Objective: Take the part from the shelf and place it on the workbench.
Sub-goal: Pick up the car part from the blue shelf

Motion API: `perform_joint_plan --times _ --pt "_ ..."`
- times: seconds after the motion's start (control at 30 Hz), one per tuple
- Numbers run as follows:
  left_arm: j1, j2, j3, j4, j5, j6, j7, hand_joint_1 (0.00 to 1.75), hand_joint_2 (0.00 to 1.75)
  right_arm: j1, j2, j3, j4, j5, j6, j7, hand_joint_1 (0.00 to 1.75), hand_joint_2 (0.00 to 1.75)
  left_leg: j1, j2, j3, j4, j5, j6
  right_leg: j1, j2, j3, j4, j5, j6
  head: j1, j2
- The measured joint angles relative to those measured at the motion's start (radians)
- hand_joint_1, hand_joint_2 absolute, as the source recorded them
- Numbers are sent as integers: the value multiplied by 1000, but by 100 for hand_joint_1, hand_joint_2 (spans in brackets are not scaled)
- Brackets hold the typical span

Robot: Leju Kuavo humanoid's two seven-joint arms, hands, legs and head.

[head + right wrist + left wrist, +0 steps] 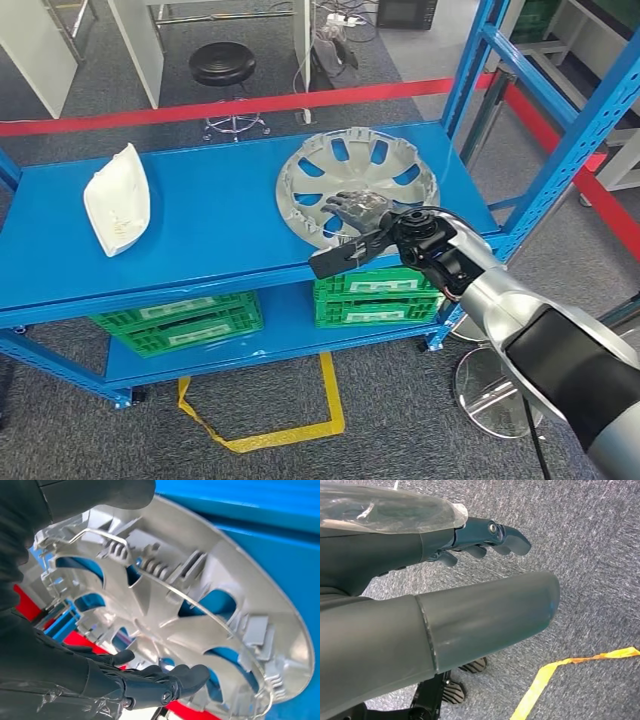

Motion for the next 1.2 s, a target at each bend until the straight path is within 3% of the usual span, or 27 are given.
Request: perform_joint_plan --times 0.83,1.2 --pt "9 4 0 0 14 1 3 0 0 60 -13 23 -97 -83 182 161 0 175 0 1 1 0 0 0 0 1 0 0 0 0 0 0" --pt "10 5 0 0 18 4 3 0 0 75 -45 23 -129 -42 143 165 0 175 0 1 2 0 0 0 0 1 0 0 0 0 0 0"
